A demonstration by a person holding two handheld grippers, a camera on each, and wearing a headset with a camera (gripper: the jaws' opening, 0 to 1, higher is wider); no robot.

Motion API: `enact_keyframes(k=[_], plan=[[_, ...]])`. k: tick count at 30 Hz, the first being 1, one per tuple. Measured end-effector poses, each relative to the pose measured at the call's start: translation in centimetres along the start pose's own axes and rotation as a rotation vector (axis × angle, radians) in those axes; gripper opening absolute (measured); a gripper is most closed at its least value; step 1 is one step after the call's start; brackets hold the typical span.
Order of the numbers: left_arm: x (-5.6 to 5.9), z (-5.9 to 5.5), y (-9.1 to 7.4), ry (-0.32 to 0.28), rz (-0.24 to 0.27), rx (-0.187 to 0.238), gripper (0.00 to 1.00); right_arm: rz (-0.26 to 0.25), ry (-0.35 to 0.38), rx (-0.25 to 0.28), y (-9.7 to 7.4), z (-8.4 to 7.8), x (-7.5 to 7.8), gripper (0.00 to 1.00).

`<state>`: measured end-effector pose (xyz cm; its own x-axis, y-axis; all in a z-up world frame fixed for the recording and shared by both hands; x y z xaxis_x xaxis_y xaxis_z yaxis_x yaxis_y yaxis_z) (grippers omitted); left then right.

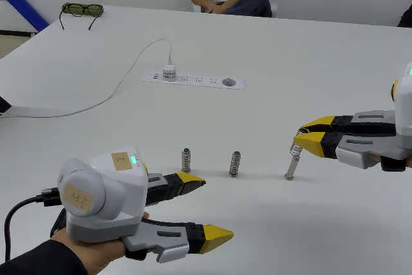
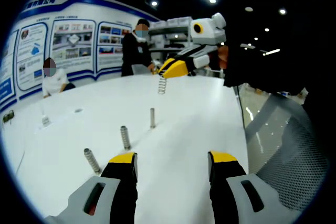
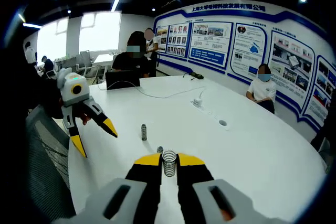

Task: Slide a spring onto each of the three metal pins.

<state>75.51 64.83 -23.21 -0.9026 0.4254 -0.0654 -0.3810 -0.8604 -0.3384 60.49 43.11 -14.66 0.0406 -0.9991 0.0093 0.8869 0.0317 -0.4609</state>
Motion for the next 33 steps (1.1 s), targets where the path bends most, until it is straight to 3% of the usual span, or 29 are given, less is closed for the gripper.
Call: enact_keyframes(k=[12,23,33], plan=[[0.0,0.0,-0.1,-0.002,0.003,-0.005,0.55,-0.079,0.038,0.003,0.6,-0.7,2.0,0.12],[0.0,-0.2,0.0,-0.004,0.001,-0.011,0.54,-0.135,0.083,-0.008,1.7,-2.4,3.3,0.12],[-0.1,-0.4,0.1,-0.011,0.002,-0.015,0.53,-0.145,0.109,-0.018,2.6,-3.3,3.6,0.12]])
Point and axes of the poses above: the centre of the closed fingertips' face, and the gripper's own axes: y roughly forward along the fingers, x roughly to its right, z roughly out of its top, the point moved 10 cm from there along -y, roughly backward along the fingers, and after that the axes turned 8 degrees about y, right-handed, at the moved point
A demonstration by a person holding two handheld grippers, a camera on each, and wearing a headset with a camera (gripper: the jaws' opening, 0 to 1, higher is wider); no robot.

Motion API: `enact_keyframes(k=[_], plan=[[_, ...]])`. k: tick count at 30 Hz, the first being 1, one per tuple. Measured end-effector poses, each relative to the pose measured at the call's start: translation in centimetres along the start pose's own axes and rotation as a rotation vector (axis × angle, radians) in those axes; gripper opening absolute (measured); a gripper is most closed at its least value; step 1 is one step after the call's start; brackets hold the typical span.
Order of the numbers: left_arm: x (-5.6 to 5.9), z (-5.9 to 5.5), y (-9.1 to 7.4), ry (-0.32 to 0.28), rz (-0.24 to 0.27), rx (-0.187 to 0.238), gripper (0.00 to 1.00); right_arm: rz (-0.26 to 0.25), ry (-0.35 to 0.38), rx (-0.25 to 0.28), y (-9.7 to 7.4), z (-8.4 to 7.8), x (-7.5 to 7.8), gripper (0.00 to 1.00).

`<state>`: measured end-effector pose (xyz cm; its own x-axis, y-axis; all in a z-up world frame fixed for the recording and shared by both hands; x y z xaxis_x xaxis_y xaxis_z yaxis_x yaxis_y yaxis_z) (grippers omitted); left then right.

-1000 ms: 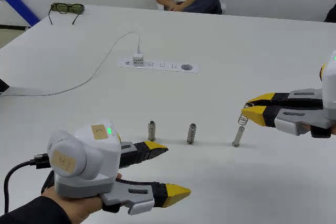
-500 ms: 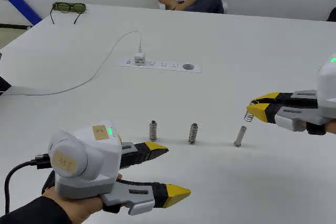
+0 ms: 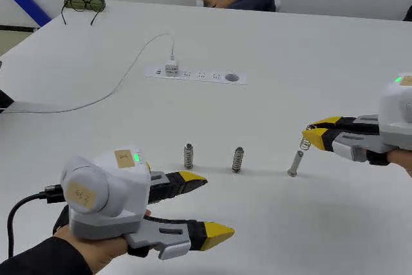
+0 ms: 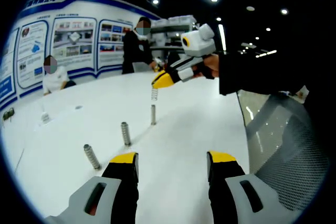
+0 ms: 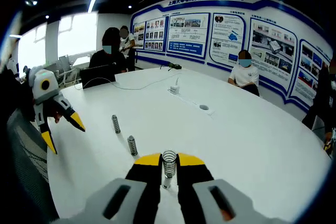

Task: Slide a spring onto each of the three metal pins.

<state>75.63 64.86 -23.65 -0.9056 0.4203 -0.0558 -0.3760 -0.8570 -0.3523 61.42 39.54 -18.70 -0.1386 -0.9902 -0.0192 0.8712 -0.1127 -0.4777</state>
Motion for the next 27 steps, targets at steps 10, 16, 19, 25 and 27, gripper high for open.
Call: enact_keyframes(k=[10,16,19,25,27], plan=[[-0.1,-0.2,0.0,-0.005,0.001,-0.003,0.53,-0.001,0.02,-0.014,0.4,-0.7,0.1,0.12],[-0.1,-0.2,0.1,-0.006,0.0,-0.006,0.53,-0.001,0.025,-0.02,0.6,-1.0,0.1,0.12],[-0.1,-0.2,0.0,-0.006,0.0,-0.007,0.53,0.0,0.032,-0.019,0.7,-1.1,0.1,0.12],[-0.1,-0.3,0.0,-0.007,0.0,-0.009,0.52,-0.001,0.041,-0.022,1.0,-1.4,0.2,0.12],[-0.1,-0.3,0.0,-0.008,0.0,-0.008,0.52,0.0,0.044,-0.025,1.1,-1.6,0.2,0.12]])
Point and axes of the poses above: the centre of the closed fingertips' face, and the gripper's own axes: y roughly forward along the fingers, x roughly to its right, z roughly out of its top, the point moved 10 cm from there along -y, roughly backward along the fingers, and after that the axes turned 8 degrees about y, right-handed, at the moved point
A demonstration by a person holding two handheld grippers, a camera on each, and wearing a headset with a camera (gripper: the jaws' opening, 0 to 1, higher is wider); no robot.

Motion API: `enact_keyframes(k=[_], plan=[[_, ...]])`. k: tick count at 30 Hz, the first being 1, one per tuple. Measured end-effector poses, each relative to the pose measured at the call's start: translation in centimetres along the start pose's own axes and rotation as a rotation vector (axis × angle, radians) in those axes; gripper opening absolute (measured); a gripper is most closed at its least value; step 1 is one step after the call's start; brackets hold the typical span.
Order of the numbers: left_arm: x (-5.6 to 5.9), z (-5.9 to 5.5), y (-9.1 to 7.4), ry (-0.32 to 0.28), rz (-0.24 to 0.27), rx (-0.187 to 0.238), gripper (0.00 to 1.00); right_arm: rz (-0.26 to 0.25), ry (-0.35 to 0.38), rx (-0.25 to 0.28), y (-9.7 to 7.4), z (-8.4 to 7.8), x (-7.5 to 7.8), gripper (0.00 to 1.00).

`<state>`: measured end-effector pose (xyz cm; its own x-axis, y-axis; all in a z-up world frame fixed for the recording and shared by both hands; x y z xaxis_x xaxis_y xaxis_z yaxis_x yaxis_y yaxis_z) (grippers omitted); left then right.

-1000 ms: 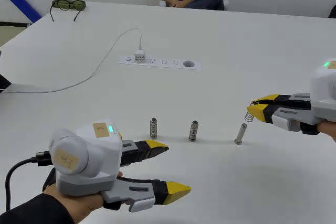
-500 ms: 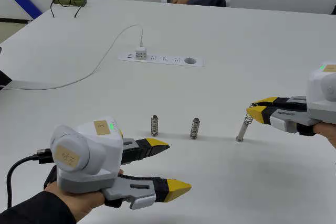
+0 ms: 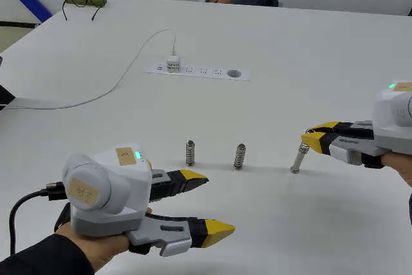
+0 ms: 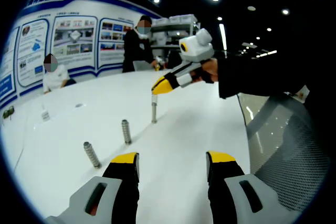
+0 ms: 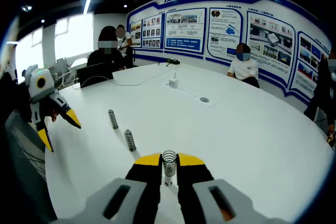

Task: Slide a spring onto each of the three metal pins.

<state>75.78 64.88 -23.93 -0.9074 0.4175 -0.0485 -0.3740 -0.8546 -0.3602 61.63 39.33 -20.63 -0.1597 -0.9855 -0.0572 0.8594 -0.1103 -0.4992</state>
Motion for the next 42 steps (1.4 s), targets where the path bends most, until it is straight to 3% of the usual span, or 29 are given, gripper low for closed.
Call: enact_keyframes(k=[42], plan=[[0.0,-0.2,0.1,-0.009,-0.001,-0.01,0.52,-0.003,0.023,-0.068,2.0,-2.8,0.2,0.12]])
Point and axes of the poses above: the centre of the closed fingertips' face, and the gripper's own axes: y roughly forward along the fingers, x roughly to its right, z roughly out of its top, the point moved 10 cm from there along -y, roughly backward along the fingers, and after that the axes turned 8 degrees about y, right-handed, at the moved point
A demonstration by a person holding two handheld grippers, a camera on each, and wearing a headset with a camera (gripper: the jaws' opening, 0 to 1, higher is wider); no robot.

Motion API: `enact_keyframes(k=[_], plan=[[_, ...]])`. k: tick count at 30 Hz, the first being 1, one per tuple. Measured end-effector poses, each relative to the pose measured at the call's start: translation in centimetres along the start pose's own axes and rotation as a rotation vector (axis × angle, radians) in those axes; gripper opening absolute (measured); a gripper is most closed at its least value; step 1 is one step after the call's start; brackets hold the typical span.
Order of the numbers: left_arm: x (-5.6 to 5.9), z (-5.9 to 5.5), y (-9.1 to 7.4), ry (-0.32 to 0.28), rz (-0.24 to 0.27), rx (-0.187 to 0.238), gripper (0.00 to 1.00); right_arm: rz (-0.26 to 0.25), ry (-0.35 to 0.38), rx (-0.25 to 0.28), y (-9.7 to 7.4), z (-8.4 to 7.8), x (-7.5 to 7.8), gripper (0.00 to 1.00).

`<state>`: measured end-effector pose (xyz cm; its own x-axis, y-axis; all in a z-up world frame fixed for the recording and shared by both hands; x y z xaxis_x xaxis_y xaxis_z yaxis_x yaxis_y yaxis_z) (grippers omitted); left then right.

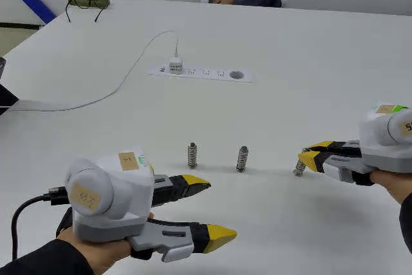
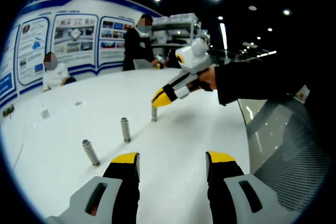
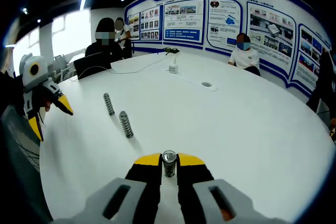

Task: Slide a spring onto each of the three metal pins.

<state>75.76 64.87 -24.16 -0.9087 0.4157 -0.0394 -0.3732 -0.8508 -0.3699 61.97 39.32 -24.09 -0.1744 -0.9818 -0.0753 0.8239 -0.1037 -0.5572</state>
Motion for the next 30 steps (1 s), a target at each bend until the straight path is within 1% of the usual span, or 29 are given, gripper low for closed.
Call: enact_keyframes(k=[9,13,19,26,30], plan=[[0.0,-0.2,0.0,-0.007,0.002,0.0,0.52,0.0,0.0,-0.021,0.5,-0.6,0.1,0.12],[-0.1,-0.2,0.0,-0.01,0.003,0.001,0.52,0.0,0.009,-0.015,0.6,-0.7,0.2,0.12],[-0.1,-0.2,0.1,-0.011,0.003,0.001,0.52,-0.001,0.005,-0.03,0.7,-1.1,0.1,0.12],[-0.2,-0.2,0.0,-0.011,0.008,0.005,0.52,-0.003,0.002,-0.031,0.6,-1.1,0.0,0.13],[-0.2,-0.2,0.0,-0.012,0.011,0.007,0.52,-0.009,0.0,-0.03,0.4,-1.2,0.1,0.16]])
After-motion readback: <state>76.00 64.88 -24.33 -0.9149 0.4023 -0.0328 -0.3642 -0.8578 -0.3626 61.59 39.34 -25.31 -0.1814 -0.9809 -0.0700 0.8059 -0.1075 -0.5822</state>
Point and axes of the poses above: the centre of the closed fingertips' face, and the gripper's own axes: y roughly forward along the fingers, x roughly to its right, z roughly out of its top, the point moved 10 cm from there along -y, roughly backward along the fingers, and after that the axes turned 8 degrees about y, right-handed, at the moved point
